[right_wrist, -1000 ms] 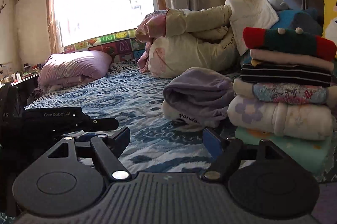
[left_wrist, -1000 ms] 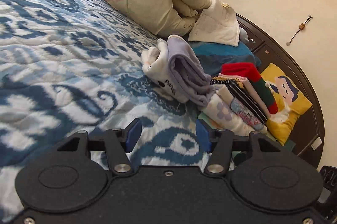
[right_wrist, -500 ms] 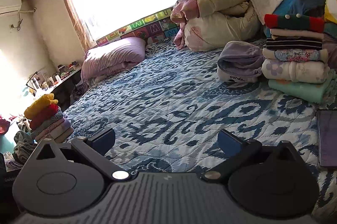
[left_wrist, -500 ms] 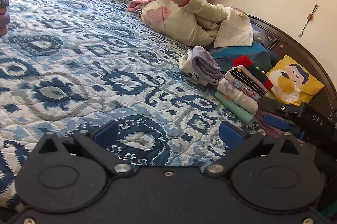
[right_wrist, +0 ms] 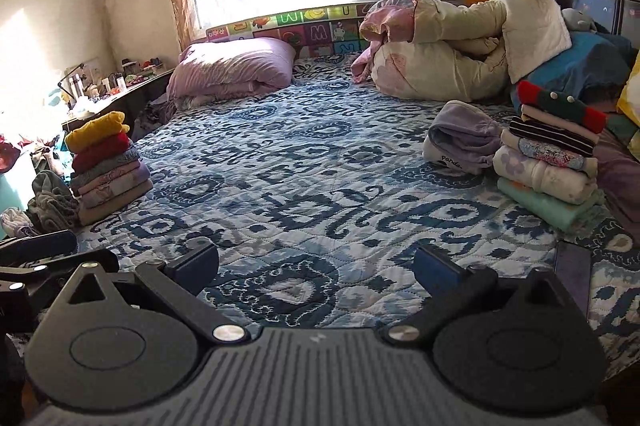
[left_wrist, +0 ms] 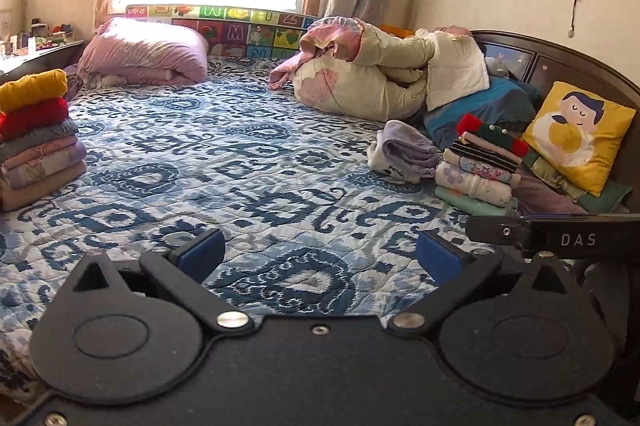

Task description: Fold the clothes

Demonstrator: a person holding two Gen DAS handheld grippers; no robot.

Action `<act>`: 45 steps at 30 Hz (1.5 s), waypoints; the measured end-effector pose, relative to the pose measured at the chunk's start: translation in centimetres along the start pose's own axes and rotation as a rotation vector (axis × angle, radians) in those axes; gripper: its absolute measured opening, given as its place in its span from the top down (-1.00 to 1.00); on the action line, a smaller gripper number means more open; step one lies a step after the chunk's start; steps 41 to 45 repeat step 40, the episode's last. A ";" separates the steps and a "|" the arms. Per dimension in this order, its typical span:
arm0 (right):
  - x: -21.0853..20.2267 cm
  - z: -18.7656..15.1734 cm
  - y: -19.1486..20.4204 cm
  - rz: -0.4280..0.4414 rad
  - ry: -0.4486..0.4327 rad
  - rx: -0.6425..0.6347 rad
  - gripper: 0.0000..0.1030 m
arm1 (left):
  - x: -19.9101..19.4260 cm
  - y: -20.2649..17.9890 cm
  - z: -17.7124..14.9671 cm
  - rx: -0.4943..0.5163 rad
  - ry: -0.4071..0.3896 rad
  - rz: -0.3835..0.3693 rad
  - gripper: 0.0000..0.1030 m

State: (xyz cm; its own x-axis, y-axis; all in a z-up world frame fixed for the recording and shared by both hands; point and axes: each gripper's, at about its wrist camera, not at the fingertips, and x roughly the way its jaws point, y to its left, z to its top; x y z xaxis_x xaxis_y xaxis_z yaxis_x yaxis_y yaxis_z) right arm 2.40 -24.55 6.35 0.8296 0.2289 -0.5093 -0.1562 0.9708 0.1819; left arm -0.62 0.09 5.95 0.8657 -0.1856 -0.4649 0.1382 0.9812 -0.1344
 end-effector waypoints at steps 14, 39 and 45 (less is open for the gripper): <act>-1.1 -2.5 2.4 -0.015 0.056 -0.009 -0.99 | -1.0 -0.1 -0.7 0.005 0.062 0.077 -0.99; 3.4 -3.9 4.9 -0.037 0.140 -0.037 -0.99 | 1.8 2.0 -1.8 -0.013 0.094 0.068 -1.00; 3.5 -3.8 4.8 -0.037 0.141 -0.036 -0.99 | 1.9 2.0 -1.9 -0.011 0.095 0.068 -1.00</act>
